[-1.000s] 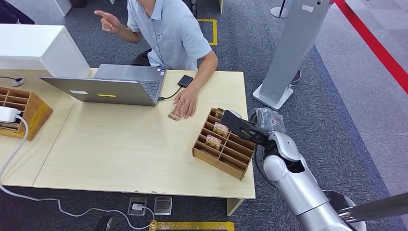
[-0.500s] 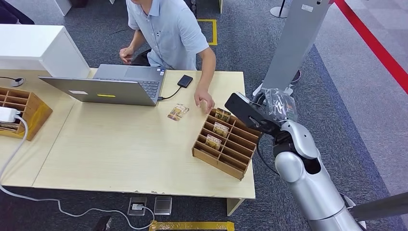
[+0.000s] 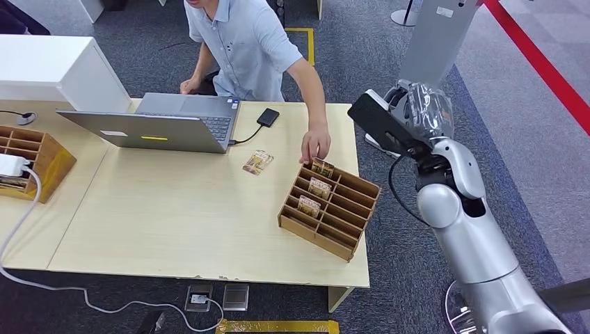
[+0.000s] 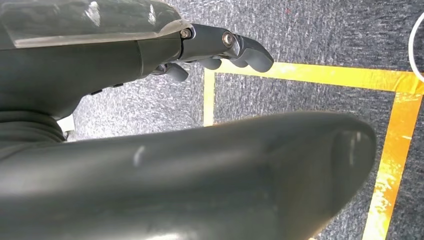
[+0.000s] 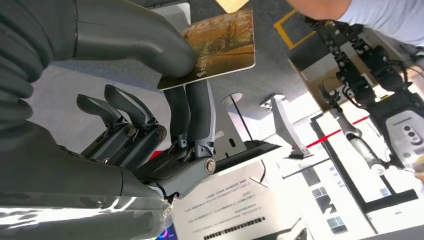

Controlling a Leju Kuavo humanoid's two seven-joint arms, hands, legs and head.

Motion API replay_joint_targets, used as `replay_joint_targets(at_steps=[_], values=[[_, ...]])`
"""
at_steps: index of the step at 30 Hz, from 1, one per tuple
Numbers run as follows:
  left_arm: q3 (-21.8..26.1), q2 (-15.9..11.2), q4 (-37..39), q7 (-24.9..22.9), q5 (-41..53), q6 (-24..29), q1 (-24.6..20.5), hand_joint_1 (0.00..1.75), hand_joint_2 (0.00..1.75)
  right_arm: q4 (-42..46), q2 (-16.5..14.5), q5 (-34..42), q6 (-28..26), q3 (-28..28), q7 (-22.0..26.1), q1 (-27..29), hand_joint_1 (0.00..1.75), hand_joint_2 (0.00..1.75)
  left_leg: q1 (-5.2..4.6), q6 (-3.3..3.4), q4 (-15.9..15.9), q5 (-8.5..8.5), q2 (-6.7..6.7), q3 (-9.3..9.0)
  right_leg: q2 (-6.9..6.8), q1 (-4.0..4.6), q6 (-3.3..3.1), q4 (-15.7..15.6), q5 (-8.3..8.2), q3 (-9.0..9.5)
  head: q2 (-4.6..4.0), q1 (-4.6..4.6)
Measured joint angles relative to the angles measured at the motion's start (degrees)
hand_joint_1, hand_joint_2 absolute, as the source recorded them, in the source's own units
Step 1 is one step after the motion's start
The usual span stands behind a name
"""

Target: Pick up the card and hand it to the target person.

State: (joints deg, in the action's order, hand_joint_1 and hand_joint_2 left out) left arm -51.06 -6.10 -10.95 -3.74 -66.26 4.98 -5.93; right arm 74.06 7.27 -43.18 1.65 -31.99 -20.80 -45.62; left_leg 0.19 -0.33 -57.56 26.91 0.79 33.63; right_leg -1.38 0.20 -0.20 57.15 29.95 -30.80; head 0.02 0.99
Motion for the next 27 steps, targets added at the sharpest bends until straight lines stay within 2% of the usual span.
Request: replay_joint_targets(at_steps=[5, 13, 19, 27], values=[[-0.5, 0.0, 0.0, -0.1, 0.5, -0.1, -0.1, 0.0, 0.0, -15.7, -3.0, -0.2, -1.6, -0.2, 5.4, -7.0, 1.75, 1.75, 0.0, 0.0, 0.0, 0.0, -0.04, 0.02, -0.06, 0.0, -0.03, 0.0, -0.02, -0.03, 0.01, 0.02], [-1.3, 0.0, 0.0, -0.5, 0.7, 0.0, -0.2, 0.0, 0.0, -34.6, -8.3, -2.1, -1.2, -0.7, 6.0, -13.1, 1.75, 1.75, 0.0, 0.0, 0.0, 0.0, -0.04, 0.06, -0.07, 0.01, -0.03, 0.0, -0.01, -0.07, 0.01, 0.07], [-1.7, 0.0, 0.0, -0.5, 0.8, 0.1, -0.2, 0.0, 0.0, -42.6, -11.2, -3.0, -0.7, -1.0, 6.5, -14.0, 1.75, 1.75, 0.0, 0.0, 0.0, -0.01, -0.04, 0.05, -0.07, 0.0, -0.03, 0.0, -0.02, -0.07, 0.0, 0.03], [-1.7, 0.0, 0.0, -0.3, 0.6, 0.4, -0.2, 0.0, 0.0, -47.5, -14.2, -3.9, -1.5, -1.6, 8.4, -14.6, 1.75, 1.75, 0.0, 0.0, 0.0, -0.01, -0.02, 0.05, -0.06, 0.01, -0.03, 0.0, -0.02, -0.08, 0.01, 0.04]])
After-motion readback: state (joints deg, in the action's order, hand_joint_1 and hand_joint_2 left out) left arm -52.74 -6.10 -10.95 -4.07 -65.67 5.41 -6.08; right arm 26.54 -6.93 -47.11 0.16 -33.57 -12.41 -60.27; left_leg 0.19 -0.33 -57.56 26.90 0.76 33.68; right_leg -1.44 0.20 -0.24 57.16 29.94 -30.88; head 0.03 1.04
